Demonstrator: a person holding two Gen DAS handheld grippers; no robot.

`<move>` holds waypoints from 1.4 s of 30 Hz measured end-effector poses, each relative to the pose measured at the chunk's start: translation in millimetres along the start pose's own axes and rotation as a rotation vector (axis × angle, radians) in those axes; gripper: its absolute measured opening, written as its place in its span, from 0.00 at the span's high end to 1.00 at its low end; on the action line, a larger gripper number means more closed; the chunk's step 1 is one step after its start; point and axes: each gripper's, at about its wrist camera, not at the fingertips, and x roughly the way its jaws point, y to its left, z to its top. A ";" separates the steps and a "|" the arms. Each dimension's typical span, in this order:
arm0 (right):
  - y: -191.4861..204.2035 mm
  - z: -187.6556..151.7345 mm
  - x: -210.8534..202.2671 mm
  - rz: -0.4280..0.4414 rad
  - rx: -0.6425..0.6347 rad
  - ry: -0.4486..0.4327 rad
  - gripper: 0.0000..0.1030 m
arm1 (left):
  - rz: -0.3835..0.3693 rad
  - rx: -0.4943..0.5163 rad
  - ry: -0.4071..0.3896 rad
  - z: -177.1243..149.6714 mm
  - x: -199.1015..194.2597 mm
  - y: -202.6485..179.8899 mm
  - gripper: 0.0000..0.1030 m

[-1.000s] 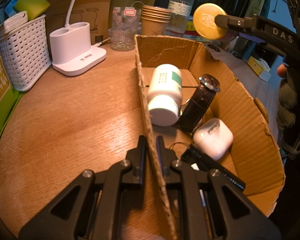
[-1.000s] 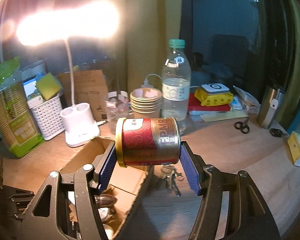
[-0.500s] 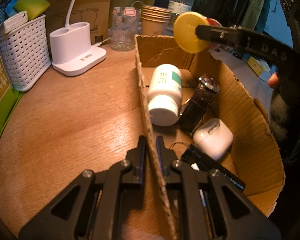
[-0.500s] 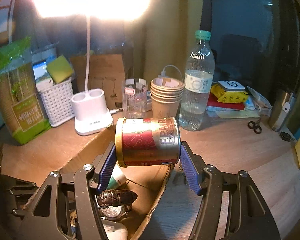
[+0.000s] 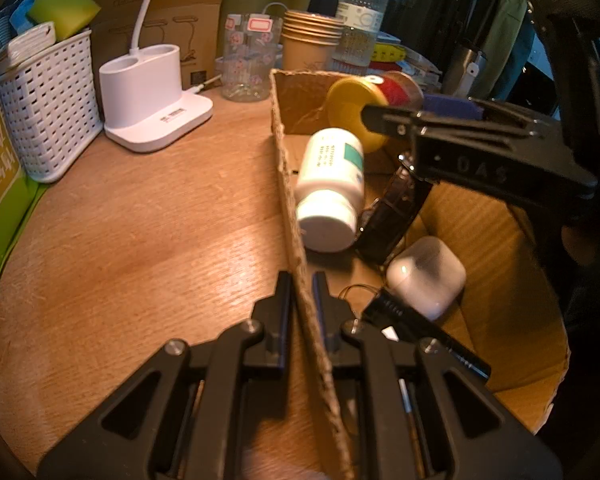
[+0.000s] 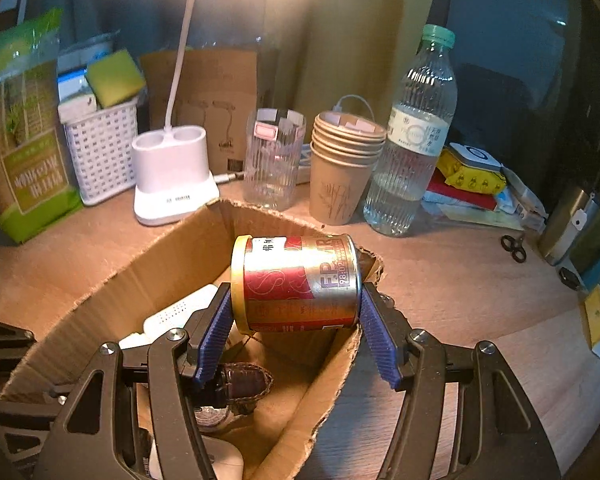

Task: Organize rigid objects
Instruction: 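Lower the can into the box and open the right gripper, then move the right gripper down to the bunch of keys on the desk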

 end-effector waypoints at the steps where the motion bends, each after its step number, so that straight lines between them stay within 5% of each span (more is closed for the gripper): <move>1: 1.1 -0.5 1.0 -0.004 -0.006 0.004 0.37 | 0.000 -0.001 0.000 0.1 0.1 0.3 0.89; 20: 1.5 4.4 -12.4 0.029 -0.008 -0.004 0.28 | 0.000 -0.001 0.000 -0.1 0.0 0.0 0.89; 42: -67.3 3.8 -43.4 -0.015 0.161 -0.096 0.28 | 0.000 -0.001 0.000 -0.2 0.5 -0.7 0.89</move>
